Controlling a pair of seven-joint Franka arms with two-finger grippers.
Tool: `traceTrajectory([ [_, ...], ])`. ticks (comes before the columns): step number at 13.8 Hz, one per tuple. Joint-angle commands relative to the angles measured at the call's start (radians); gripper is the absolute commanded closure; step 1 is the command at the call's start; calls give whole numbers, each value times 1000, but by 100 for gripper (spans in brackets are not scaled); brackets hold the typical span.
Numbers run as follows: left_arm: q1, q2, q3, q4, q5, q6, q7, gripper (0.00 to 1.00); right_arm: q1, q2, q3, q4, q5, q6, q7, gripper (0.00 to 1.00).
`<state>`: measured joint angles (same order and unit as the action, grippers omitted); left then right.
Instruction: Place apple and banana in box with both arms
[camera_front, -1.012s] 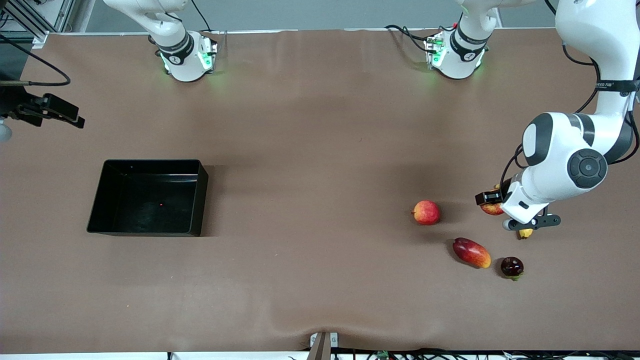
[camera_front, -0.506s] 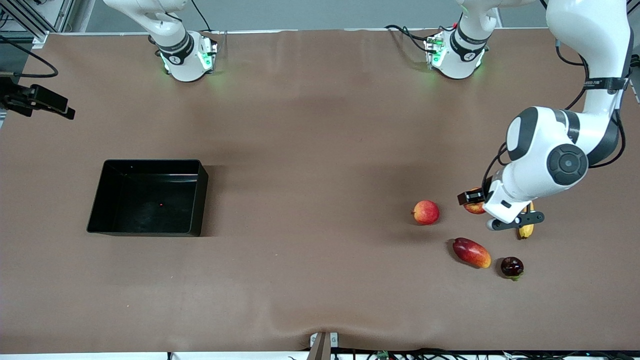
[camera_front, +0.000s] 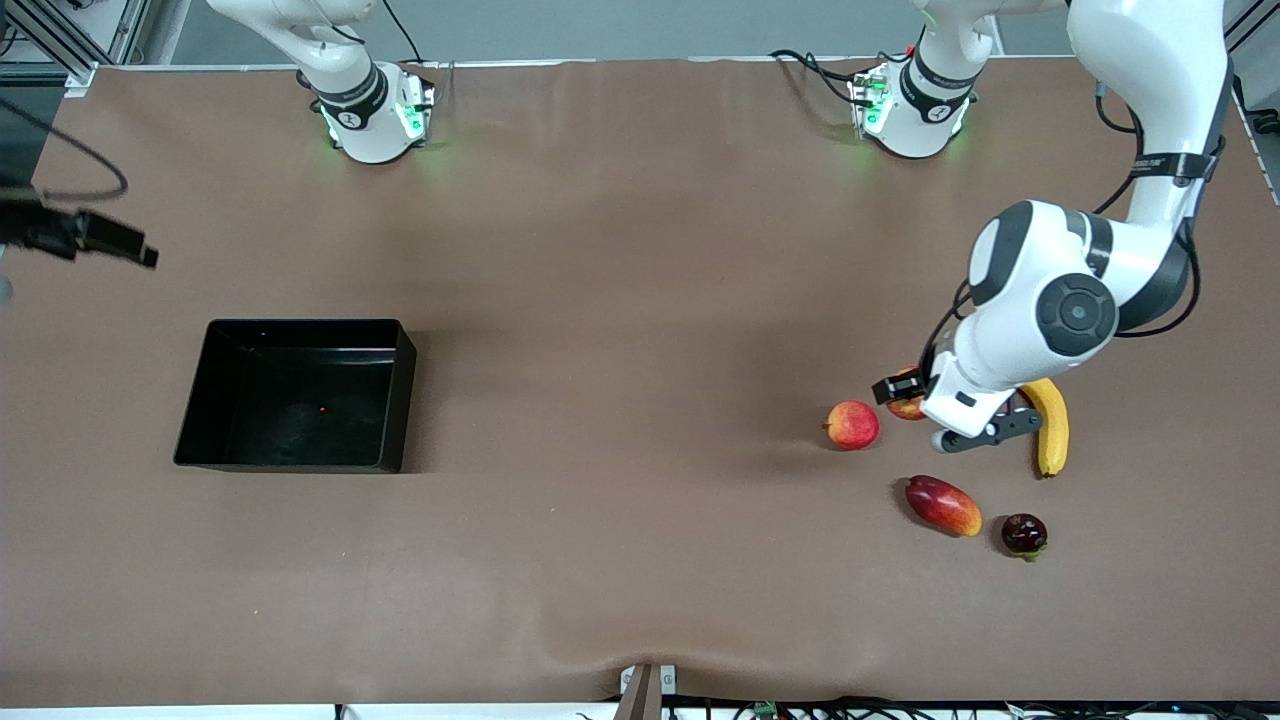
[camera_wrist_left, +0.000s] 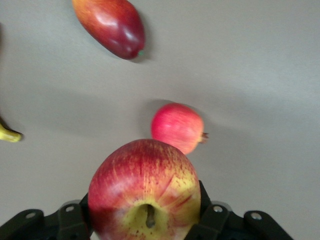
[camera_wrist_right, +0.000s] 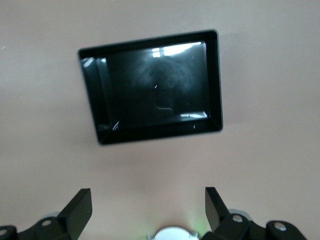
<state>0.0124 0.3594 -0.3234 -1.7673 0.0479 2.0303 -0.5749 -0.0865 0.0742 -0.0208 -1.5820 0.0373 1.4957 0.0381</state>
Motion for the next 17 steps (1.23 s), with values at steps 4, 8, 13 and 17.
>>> traceTrajectory([
  [4,-52,-8,-19,29,13,-21,-121,100,-142,258,7,-33,-14,216,-205,0],
  [8,-81,-4,-19,31,15,-19,-174,100,-209,361,7,-154,-14,492,-378,0],
  [13,-88,12,-19,46,15,-19,-184,100,-223,461,7,-165,-13,518,-411,0],
  [17,-80,10,-19,46,15,-19,-181,100,-226,490,7,-162,-13,525,-411,100],
])
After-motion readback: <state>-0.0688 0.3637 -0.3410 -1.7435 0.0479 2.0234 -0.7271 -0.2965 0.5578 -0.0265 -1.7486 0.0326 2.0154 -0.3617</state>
